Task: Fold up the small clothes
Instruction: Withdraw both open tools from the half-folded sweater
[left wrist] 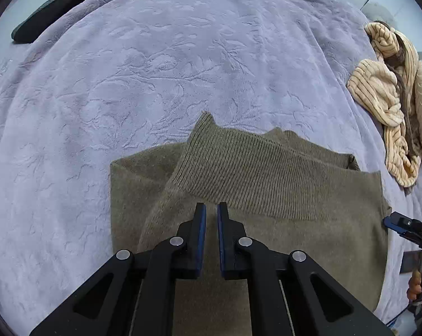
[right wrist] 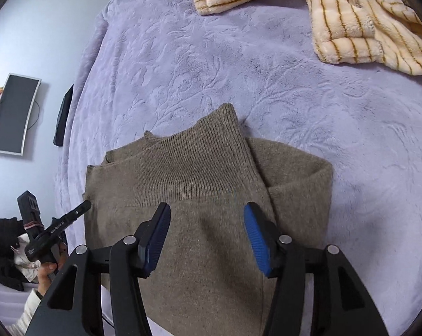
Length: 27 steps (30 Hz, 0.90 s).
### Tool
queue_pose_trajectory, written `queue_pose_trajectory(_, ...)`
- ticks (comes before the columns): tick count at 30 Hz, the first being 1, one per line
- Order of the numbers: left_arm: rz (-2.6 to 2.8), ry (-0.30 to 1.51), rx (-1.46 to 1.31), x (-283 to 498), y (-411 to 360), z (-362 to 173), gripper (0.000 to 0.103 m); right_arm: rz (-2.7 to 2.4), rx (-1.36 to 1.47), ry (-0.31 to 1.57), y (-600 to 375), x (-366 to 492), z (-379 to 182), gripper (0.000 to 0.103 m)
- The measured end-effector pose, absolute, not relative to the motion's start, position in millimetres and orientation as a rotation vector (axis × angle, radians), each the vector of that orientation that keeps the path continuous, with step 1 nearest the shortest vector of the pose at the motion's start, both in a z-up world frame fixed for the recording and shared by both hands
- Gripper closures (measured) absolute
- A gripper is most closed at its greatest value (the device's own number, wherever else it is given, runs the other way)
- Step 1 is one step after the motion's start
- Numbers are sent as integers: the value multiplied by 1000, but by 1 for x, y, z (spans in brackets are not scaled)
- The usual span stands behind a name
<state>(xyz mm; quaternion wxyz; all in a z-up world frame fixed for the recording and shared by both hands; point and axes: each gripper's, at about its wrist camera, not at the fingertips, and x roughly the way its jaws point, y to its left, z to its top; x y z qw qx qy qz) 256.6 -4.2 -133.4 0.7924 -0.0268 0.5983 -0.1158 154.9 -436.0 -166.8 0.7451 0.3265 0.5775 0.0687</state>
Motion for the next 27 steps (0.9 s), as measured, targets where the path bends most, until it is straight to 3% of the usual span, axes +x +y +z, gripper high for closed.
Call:
queue_pose_trajectory(8,-212,1317,-71,209,3,-125,94,183,675,1296,-400,96,-147,39)
queue_pose_trajectory(9,-209,1324,-62,202,1,-126,88,186,677,1301,-395,91,-146,39)
queue_pose_trajectory(10,-210,1332,-57,193,0,-126,74,191,684,1309,-389,83,-146,39)
queue_pose_trajectory(11,-201,1339,-55,183,0,-126,28,198,694,1319,-383,76,-145,39)
queue_pose_trajectory(12,-175,1331,-48,174,0,-125,5,200,699,1326,-379,71,-144,39)
queue_pose_trajectory(20,-191,1350,48,128,-17,-117,5,220,680,1367,-346,38,-137,39)
queue_pose_trajectory(24,-184,1347,108,110,-21,-105,5,203,614,1379,-334,28,-129,23)
queue_pose_trajectory(27,-185,1364,101,100,-20,-100,5,169,545,1375,-327,22,-120,19)
